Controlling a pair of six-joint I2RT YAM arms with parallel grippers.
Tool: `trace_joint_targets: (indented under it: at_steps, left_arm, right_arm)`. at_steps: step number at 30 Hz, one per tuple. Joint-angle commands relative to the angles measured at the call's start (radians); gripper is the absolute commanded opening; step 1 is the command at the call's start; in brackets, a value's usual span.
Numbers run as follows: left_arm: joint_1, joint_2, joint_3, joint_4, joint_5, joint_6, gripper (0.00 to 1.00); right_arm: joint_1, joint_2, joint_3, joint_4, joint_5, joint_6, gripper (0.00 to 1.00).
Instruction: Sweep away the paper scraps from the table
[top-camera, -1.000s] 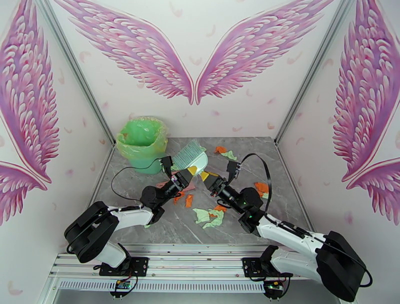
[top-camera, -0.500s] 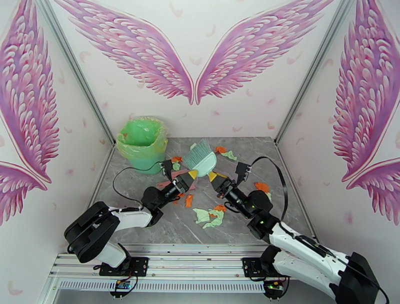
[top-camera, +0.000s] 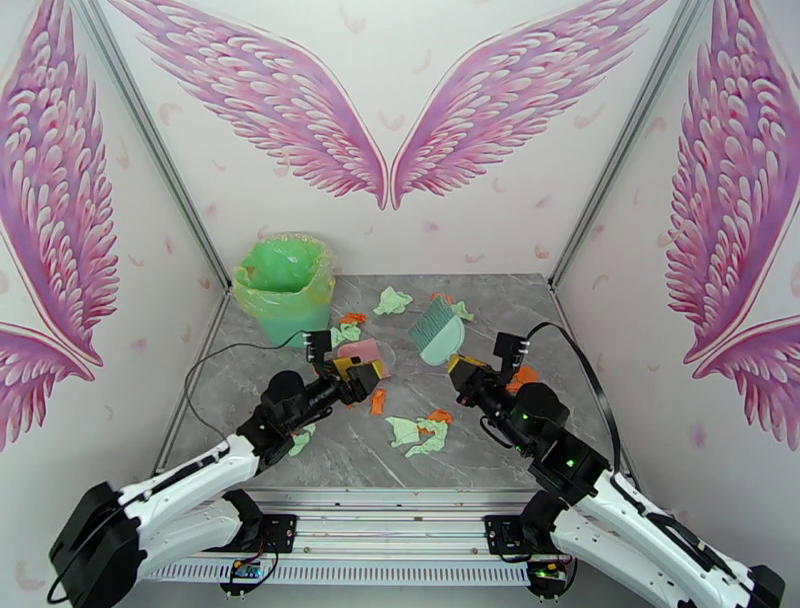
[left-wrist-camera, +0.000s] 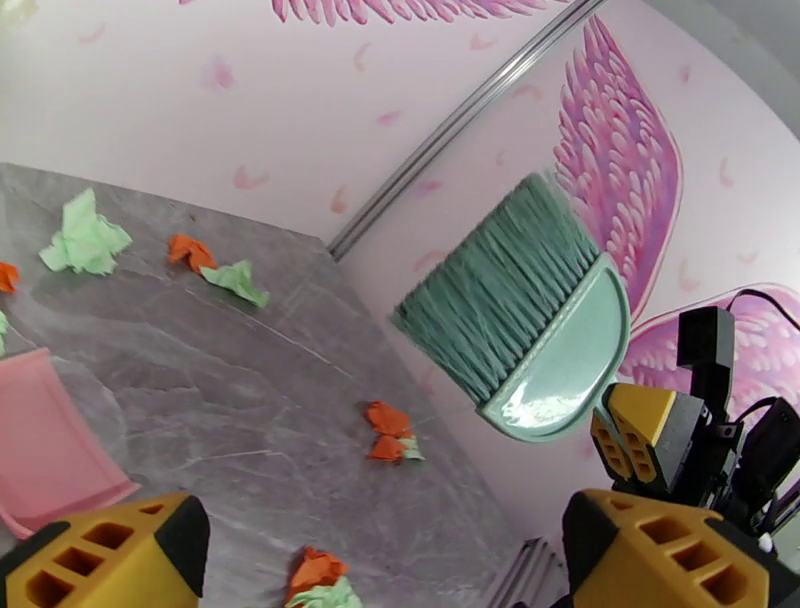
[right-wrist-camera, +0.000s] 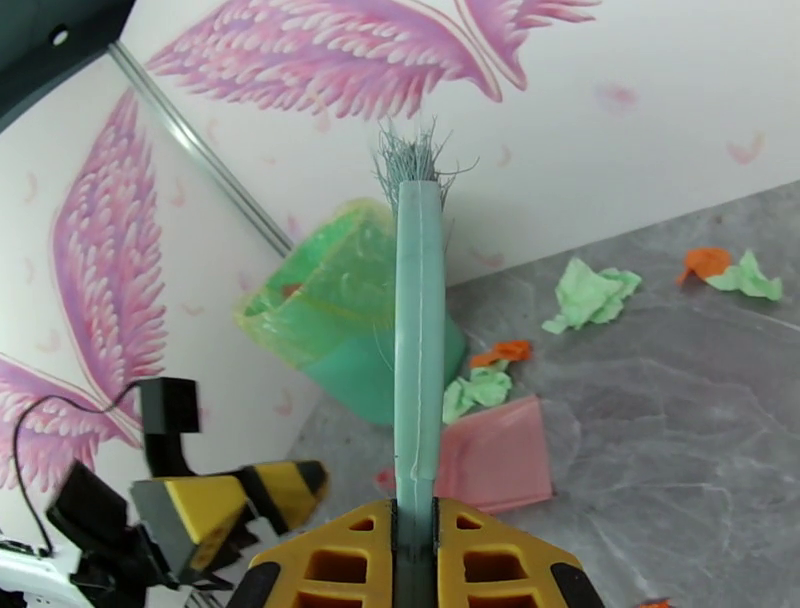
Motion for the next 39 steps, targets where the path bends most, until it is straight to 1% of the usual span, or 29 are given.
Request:
trace_joint_targets:
  at_steps: [1, 2, 5, 8, 9, 10, 13, 15, 16, 18, 19, 24, 27, 30, 35, 39]
  left_arm:
    - [0.028, -0.109, 0.057, -0.336, -0.147, 0.201, 0.99]
    - [0.041, -0.133, 0.065, -0.365, -0.152, 0.234, 0.99]
    - [0.085, -0.179, 0.122, -0.49, -0.128, 0.394, 0.99]
    - [0.12, -0.131, 0.249, -0.698, -0.209, 0.549, 0.99]
    - [0.137, -0.108, 0.283, -0.732, -0.257, 0.573, 0.99]
    - [0.157, -0.094, 0.298, -0.738, -0.266, 0.573, 0.99]
    - [0.224, -0.048, 0.31, -0.714, -0.162, 0.627, 0.99]
    - [0.273, -0.002, 0.314, -0.705, -0.07, 0.717, 0.97]
    - [0.307, 0.029, 0.307, -0.691, -0.042, 0.753, 0.94]
    - [0.386, 0.103, 0.285, -0.644, -0.007, 0.779, 0.9]
    - [0.41, 0.143, 0.269, -0.611, -0.001, 0.797, 0.89]
    - [0.416, 0.302, 0.206, -0.452, 0.044, 0.936, 0.88]
    - [0.417, 0.372, 0.2, -0.445, 0.049, 0.997, 0.86]
    - [0.417, 0.4, 0.171, -0.413, 0.069, 1.024, 0.85]
    - [0.417, 0.401, 0.111, -0.356, 0.018, 1.078, 0.85]
    - [0.417, 0.433, 0.098, -0.323, 0.08, 1.095, 0.86]
  right_arm:
    - [-0.005, -0.03, 0.066, -0.225, 0.112, -0.065, 0.0]
    - [-0.006, -0.036, 0.075, -0.255, 0.122, -0.073, 0.0]
    - [-0.007, -0.042, 0.104, -0.34, 0.147, -0.089, 0.0]
    - [-0.007, -0.041, 0.112, -0.372, 0.143, -0.102, 0.0]
    - [-0.007, -0.039, 0.109, -0.374, 0.14, -0.102, 0.0]
    - [-0.008, -0.035, 0.106, -0.373, 0.136, -0.101, 0.0]
    - [-0.008, -0.012, 0.095, -0.353, 0.111, -0.086, 0.0]
    - [-0.009, 0.016, 0.101, -0.339, 0.078, -0.084, 0.0]
    - [-0.008, 0.034, 0.109, -0.337, 0.061, -0.089, 0.0]
    - [-0.008, 0.068, 0.123, -0.334, 0.033, -0.098, 0.0]
    - [-0.009, 0.086, 0.13, -0.331, 0.021, -0.104, 0.0]
    - [-0.008, 0.141, 0.162, -0.336, -0.031, -0.123, 0.0]
    - [-0.008, 0.153, 0.168, -0.335, -0.041, -0.127, 0.0]
    - [-0.01, 0.168, 0.173, -0.335, -0.037, -0.126, 0.0]
    - [-0.01, 0.199, 0.193, -0.341, -0.056, -0.116, 0.0]
    - [-0.01, 0.218, 0.212, -0.36, -0.06, -0.117, 0.0]
